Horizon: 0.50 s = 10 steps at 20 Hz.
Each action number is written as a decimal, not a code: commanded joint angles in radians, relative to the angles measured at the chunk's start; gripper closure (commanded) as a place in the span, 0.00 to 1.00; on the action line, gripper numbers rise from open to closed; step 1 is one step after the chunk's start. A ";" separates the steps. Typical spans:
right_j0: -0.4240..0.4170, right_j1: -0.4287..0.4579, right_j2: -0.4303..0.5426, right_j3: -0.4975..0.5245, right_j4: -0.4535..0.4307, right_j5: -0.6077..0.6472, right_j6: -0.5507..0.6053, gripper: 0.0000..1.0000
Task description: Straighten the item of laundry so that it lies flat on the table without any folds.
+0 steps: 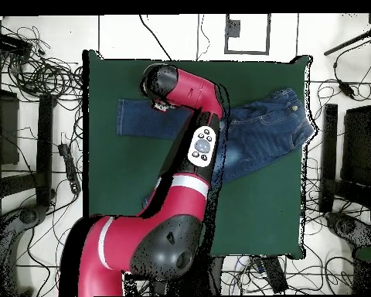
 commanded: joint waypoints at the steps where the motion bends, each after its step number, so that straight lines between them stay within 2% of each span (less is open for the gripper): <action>1: 0.008 0.136 0.090 0.059 0.005 -0.074 0.195 1.00; 6: 0.009 0.135 0.089 0.062 0.003 -0.080 0.192 1.00; 8: 0.005 0.118 0.118 0.094 0.003 -0.121 0.152 1.00; 10: 0.013 0.126 0.090 0.081 -0.002 -0.130 0.189 1.00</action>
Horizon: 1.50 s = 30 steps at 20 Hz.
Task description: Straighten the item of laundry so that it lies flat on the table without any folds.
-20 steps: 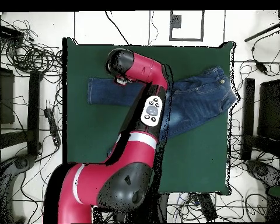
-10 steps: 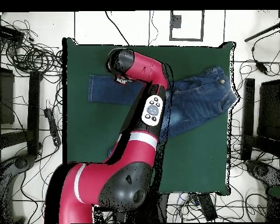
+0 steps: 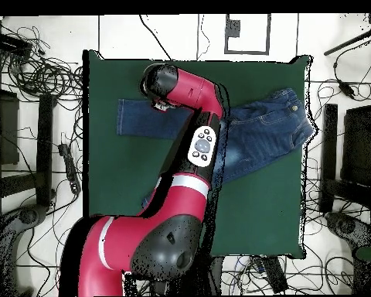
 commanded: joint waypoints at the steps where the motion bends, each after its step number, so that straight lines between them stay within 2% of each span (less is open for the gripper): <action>1: 0.021 0.127 0.075 0.081 -0.004 -0.142 0.210 1.00; 13: 0.063 0.057 0.004 0.143 -0.028 -0.206 0.264 1.00; 16: 0.074 0.037 0.001 0.174 -0.031 -0.258 0.257 1.00; 21: 0.098 -0.005 0.012 0.257 -0.037 -0.430 0.245 1.00; 30: 0.112 -0.047 0.030 0.333 -0.019 -0.597 0.209 1.00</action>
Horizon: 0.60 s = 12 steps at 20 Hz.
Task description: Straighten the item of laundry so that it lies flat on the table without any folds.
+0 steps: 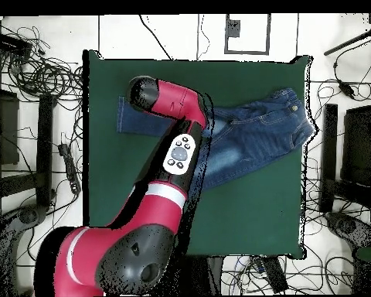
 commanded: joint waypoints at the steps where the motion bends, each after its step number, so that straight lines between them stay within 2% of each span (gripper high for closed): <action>1: 0.011 0.003 0.101 0.181 -0.003 -0.380 0.198 1.00; 6: 0.006 -0.049 0.145 0.241 -0.017 -0.454 0.139 1.00; 12: -0.028 -0.171 0.262 0.355 -0.077 -0.574 0.057 1.00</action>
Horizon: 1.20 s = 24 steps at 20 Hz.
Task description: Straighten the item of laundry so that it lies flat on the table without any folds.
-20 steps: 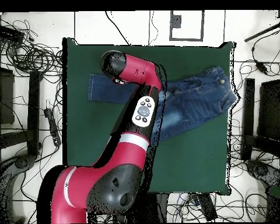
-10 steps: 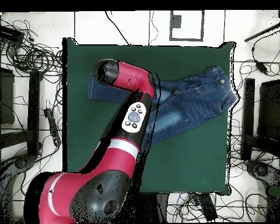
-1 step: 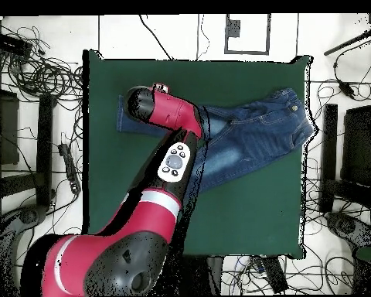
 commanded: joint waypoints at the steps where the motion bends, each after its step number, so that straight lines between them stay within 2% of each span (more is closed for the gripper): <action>1: -0.060 -0.125 0.216 0.224 -0.071 -0.389 0.049 1.00; 6: -0.039 -0.184 0.211 0.290 -0.133 -0.459 0.092 1.00; 13: 0.008 -0.183 0.161 0.329 -0.135 -0.540 0.161 1.00; 19: 0.031 -0.188 0.117 0.327 -0.096 -0.492 0.153 1.00; 24: 0.019 -0.212 0.102 0.328 -0.100 -0.449 0.131 1.00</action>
